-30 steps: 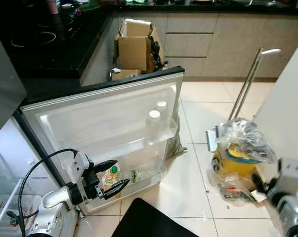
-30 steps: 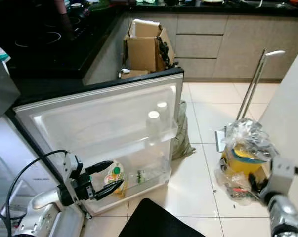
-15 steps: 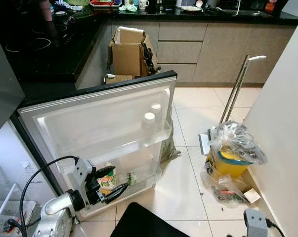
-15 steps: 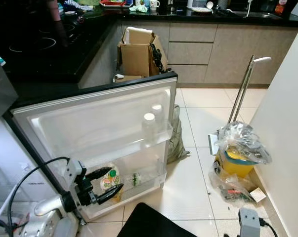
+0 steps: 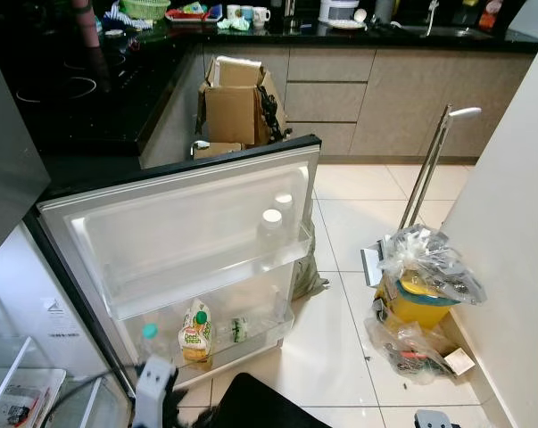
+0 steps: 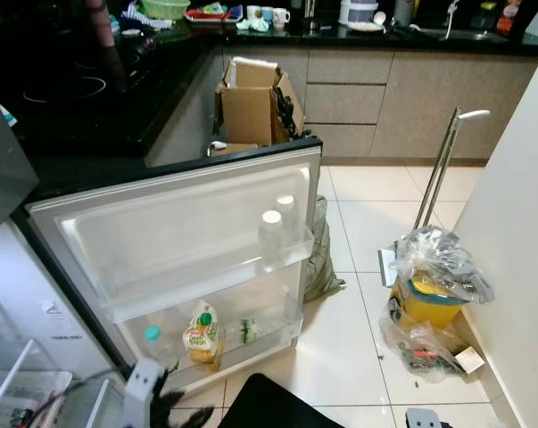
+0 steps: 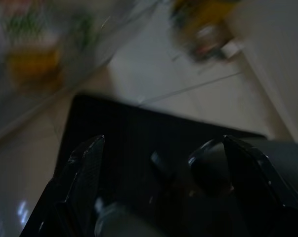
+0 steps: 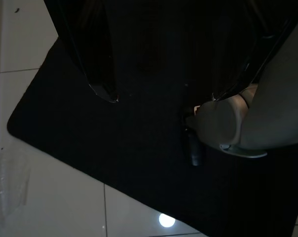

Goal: Restocking fridge

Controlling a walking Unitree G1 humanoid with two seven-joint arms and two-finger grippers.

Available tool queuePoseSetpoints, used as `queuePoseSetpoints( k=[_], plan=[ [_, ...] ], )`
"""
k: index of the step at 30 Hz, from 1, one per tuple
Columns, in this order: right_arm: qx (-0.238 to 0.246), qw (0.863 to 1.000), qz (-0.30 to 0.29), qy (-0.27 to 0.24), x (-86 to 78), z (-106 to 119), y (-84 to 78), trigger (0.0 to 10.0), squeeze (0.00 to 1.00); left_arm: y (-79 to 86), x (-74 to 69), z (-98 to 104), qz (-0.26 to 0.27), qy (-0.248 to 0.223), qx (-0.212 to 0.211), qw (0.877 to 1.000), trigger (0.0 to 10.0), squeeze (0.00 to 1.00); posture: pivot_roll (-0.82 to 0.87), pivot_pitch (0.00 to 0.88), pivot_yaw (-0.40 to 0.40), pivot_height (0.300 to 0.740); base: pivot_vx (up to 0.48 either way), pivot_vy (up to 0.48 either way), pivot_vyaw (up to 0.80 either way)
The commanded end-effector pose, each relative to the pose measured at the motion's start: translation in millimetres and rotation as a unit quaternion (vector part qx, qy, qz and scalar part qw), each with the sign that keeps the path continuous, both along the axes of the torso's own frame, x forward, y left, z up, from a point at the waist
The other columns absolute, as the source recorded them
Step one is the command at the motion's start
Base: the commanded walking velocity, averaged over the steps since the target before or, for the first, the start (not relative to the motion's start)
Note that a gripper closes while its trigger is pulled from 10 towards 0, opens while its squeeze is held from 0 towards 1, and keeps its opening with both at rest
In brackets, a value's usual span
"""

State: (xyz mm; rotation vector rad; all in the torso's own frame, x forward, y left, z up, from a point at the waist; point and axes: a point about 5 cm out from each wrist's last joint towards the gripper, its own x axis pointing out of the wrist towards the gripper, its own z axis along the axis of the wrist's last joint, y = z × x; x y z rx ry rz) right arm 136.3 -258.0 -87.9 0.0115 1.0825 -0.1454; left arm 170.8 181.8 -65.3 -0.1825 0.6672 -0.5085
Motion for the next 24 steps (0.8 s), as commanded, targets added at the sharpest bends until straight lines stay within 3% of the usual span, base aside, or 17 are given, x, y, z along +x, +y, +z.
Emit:
queuePoseSetpoints(
  k=[1,4,7,11,16,24],
  plan=[
    [-0.009,1.000,0.015,-0.002,5.2,1,2.6,10.0,0.00,1.6,-15.2,-12,0.040,0.045,0.021,0.998,10.0,0.00,-0.01,0.043,-0.025,0.740,0.000,0.000,0.00],
    [-0.016,0.999,0.029,-0.001,9.5,2,3.9,10.0,0.00,3.8,-36.6,-27,0.098,0.108,0.049,0.988,10.0,0.00,0.01,0.040,-0.029,0.740,0.000,0.000,0.00],
    [-0.018,1.000,0.024,-0.004,15.1,3,6.8,10.0,0.00,-0.9,-49.8,-35,0.098,0.141,0.090,0.981,10.0,0.00,0.02,0.037,-0.027,0.740,0.000,0.000,0.00],
    [-0.025,0.999,0.042,-0.008,23.5,4,14.6,10.0,0.00,-6.3,-38.3,-34,0.103,0.128,0.134,0.977,10.0,0.00,0.04,0.035,-0.035,0.740,0.000,0.000,0.00],
    [-0.026,0.998,0.053,-0.011,29.2,4,22.7,10.0,0.00,-11.5,-27.1,-33,0.099,0.129,0.160,0.974,10.0,0.00,0.06,0.026,-0.031,0.740,0.000,0.000,0.00],
    [-0.031,0.998,0.044,-0.019,34.4,6,24.9,10.0,0.00,-10.4,-29.2,-35,0.081,0.154,0.181,0.968,10.0,0.00,0.05,0.020,-0.023,0.740,0.000,0.000,0.00]
  ],
)
